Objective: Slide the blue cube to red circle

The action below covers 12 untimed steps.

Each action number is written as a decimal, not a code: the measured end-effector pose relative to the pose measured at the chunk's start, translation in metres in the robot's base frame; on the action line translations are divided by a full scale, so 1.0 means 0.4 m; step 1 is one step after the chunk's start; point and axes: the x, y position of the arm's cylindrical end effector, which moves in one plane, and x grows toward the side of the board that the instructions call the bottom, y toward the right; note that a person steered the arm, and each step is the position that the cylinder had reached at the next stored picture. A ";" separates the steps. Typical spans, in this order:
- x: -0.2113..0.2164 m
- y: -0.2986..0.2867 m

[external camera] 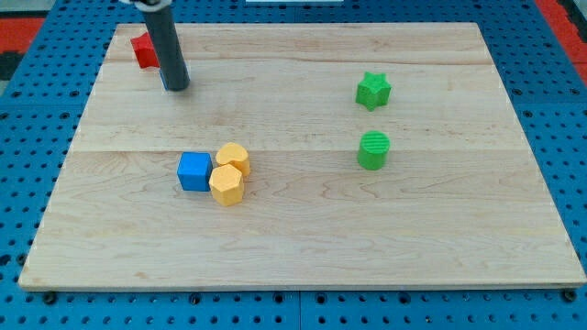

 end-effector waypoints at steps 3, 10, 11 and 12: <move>0.215 0.032; 0.319 0.094; 0.186 0.085; 0.057 0.084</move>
